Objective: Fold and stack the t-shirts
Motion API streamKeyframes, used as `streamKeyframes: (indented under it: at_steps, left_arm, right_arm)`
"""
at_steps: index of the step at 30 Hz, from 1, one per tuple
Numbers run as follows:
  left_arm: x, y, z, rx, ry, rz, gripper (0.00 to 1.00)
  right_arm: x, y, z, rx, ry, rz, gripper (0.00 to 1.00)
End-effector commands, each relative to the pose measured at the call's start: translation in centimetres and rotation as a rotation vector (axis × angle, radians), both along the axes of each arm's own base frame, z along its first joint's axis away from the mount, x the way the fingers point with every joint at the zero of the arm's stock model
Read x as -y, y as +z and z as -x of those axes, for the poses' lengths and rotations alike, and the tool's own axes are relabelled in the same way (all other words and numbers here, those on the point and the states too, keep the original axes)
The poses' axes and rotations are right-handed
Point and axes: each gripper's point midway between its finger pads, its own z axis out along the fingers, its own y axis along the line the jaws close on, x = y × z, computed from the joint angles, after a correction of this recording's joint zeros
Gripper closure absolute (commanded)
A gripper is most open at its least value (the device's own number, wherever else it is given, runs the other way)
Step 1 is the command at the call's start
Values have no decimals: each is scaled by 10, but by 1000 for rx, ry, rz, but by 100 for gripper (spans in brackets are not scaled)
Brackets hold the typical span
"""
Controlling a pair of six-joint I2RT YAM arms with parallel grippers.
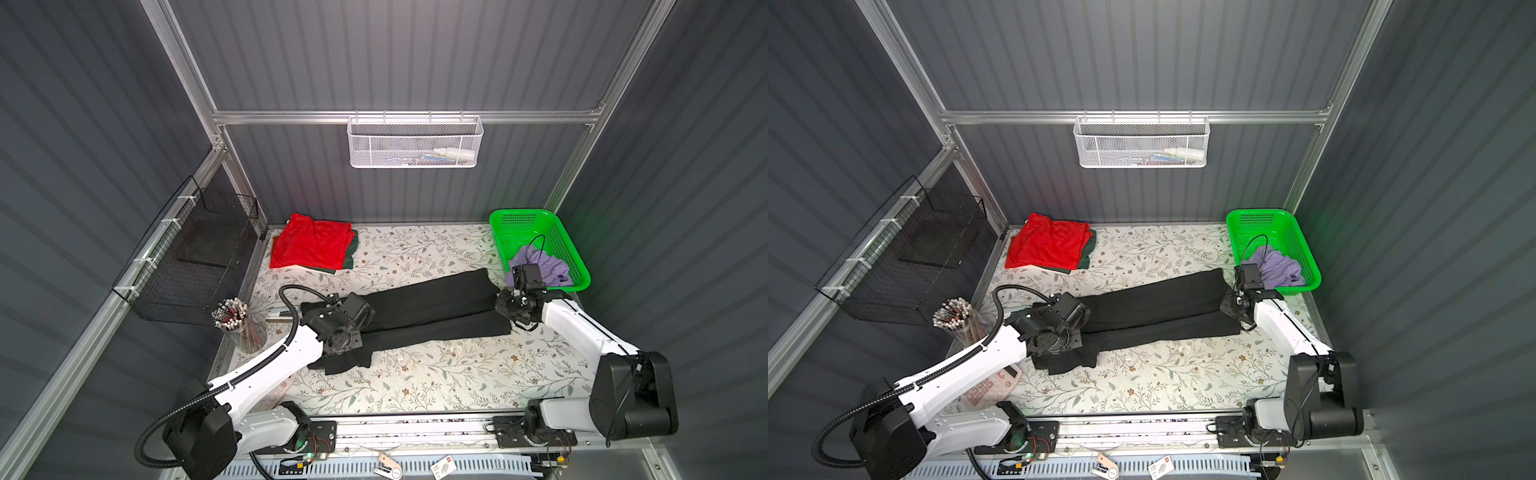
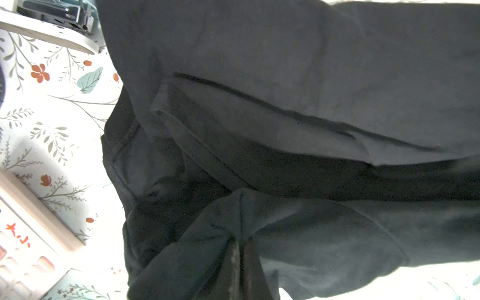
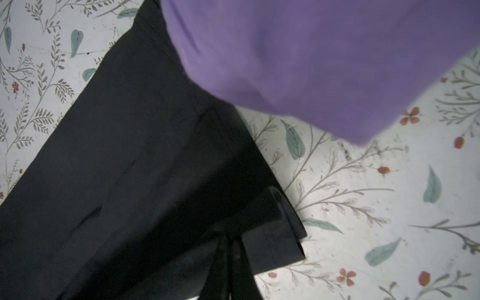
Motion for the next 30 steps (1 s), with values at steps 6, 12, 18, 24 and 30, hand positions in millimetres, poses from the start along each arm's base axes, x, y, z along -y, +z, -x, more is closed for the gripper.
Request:
streamKeyframes:
  at_steps: [6, 12, 18, 24, 30]
  left_arm:
    - [-1, -7, -11, -48, -55, -38, 100]
    - [1, -14, -25, -50, -94, -89, 100]
    - [5, -18, -44, -39, -103, -104, 100]
    - [-5, -12, -70, 12, -59, -119, 29]
    - [-20, 3, -80, 70, -49, -206, 10]
  right_arm:
    - [-1, -3, -22, 6, 13, 45, 100]
    - [-2, -15, -29, -31, 30, 94, 100]
    - [-8, -14, -37, -32, 49, 93, 99]
    - [-13, -10, -35, -35, 67, 95, 45]
    - [-52, 9, -23, 51, 170, 29, 34]
